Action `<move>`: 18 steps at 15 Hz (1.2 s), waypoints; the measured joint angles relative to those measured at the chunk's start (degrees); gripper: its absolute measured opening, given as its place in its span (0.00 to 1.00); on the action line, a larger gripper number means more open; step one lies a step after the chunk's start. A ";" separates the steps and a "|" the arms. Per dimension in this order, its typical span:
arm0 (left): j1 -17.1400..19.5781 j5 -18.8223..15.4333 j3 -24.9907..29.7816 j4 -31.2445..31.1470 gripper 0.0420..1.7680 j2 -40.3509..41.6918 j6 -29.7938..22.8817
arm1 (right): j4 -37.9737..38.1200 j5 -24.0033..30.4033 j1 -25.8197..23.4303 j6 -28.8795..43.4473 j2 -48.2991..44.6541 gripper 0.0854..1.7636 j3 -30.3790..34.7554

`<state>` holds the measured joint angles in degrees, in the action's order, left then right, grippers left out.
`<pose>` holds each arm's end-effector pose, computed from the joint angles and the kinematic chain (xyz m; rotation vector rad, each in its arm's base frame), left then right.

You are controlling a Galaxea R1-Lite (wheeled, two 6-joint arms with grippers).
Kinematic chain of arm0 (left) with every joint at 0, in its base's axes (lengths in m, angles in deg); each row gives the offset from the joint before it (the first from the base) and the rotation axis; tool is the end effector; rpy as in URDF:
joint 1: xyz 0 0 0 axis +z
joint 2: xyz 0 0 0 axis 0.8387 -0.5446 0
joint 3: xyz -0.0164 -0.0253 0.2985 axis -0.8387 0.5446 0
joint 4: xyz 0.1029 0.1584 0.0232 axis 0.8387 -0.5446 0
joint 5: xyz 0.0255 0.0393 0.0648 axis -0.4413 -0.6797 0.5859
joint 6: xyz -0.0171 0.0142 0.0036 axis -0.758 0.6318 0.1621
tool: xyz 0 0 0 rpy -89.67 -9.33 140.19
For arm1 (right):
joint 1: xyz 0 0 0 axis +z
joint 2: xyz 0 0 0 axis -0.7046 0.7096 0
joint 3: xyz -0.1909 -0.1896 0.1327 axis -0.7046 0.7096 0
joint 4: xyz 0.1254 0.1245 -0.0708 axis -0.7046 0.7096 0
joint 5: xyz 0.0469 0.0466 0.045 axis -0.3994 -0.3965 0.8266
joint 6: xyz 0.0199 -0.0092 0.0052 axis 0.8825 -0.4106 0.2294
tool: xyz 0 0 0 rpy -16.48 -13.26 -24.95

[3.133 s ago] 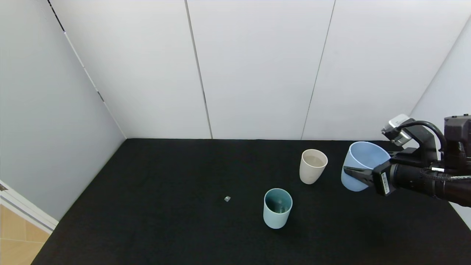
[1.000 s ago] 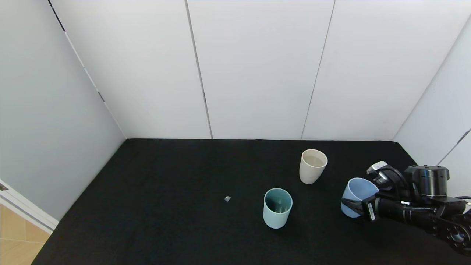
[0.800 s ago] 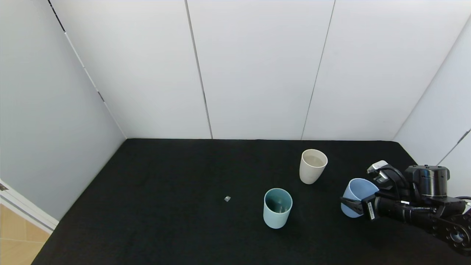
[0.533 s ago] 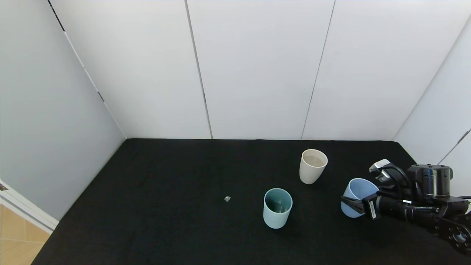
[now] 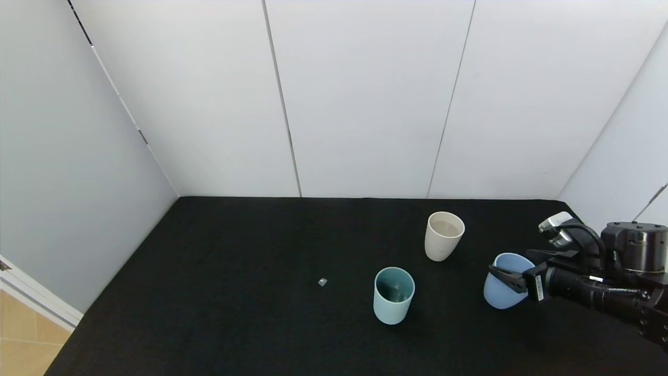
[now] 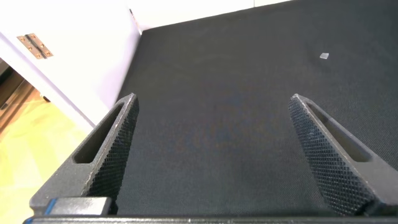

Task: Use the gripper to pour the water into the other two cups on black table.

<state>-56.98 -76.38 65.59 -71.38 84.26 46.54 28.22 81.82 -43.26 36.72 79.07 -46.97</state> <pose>-0.0261 0.0008 0.0849 0.1819 -0.0215 0.0389 0.2824 0.0138 0.0908 -0.1410 0.4210 0.3433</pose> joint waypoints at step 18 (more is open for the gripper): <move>0.00 0.00 0.00 0.00 0.97 0.00 0.00 | 34.51 -5.71 0.69 5.10 -42.12 0.96 4.52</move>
<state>-56.98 -76.38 65.59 -71.38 84.26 46.54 62.73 76.11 -42.56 41.81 36.95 -42.44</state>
